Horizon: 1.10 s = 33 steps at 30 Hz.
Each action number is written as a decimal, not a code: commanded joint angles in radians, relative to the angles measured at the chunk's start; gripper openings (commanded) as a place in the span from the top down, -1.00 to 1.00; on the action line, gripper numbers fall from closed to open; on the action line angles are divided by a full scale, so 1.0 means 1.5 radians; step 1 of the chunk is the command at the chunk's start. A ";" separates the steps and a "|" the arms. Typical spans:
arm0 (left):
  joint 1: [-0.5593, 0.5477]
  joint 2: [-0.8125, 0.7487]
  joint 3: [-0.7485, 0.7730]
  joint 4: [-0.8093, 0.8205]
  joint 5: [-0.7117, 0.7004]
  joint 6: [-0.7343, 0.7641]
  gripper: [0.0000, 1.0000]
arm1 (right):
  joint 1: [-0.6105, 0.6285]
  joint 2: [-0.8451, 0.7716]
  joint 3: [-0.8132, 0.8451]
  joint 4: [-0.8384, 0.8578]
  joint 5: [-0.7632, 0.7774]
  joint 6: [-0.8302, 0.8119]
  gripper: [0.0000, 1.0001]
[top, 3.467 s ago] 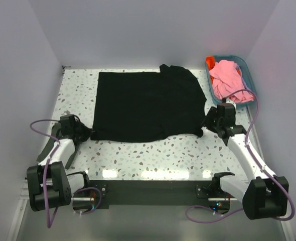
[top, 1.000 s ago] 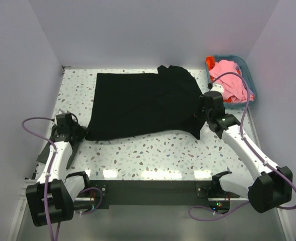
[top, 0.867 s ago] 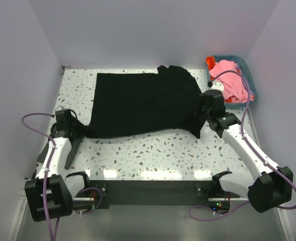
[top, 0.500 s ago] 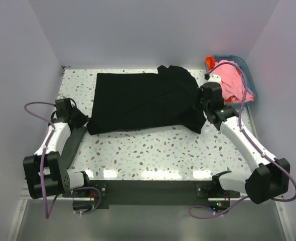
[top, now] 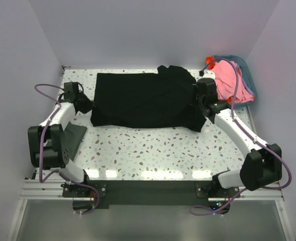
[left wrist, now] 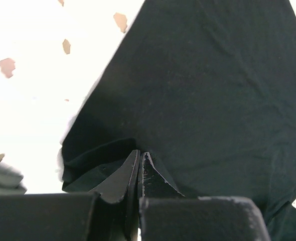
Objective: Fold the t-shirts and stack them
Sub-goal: Flatten the tshirt out
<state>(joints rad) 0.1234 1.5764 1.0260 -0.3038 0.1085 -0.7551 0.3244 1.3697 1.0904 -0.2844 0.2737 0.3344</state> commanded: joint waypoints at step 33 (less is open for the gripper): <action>-0.033 0.149 0.087 0.001 -0.095 0.030 0.46 | -0.012 -0.012 -0.009 0.071 -0.018 0.007 1.00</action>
<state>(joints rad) 0.0837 1.7699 1.1107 -0.3141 -0.0101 -0.7361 0.3119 1.3796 1.0767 -0.2379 0.2512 0.3340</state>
